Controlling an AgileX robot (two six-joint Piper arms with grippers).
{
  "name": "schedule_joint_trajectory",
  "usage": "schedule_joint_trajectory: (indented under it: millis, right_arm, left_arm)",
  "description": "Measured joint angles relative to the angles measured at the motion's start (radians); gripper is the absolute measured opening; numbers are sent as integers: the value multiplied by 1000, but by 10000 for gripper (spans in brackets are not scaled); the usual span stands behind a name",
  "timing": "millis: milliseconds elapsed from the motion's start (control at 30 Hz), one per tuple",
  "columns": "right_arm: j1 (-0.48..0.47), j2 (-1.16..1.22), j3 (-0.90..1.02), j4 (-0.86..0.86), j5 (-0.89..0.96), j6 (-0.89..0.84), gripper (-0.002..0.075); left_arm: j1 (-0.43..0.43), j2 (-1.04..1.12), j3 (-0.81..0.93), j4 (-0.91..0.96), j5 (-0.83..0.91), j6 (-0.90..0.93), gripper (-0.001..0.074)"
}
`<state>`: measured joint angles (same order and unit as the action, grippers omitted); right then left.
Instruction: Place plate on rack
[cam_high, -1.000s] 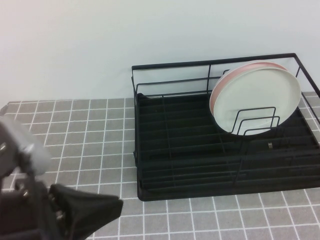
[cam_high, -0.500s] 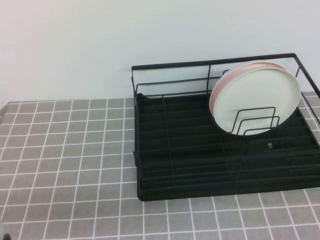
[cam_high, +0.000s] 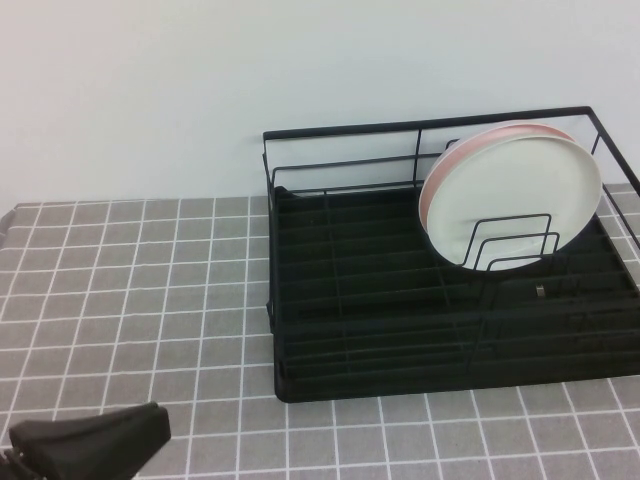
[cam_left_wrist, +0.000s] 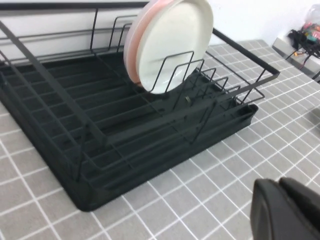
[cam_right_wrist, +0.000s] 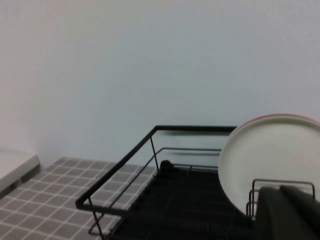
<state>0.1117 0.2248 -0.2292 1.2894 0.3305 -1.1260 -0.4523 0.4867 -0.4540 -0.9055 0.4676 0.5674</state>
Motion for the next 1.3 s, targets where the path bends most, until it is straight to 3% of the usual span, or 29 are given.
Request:
schedule_joint_trajectory:
  millis: [967,1300]
  right_arm:
    - [0,0,257,18,0,-3,-3]
    - [0,0,257,18,-2,2,-3]
  left_arm:
    - [0,0,0,3,31,28,-1]
    - [0,-25,69,13,-225,35,-2]
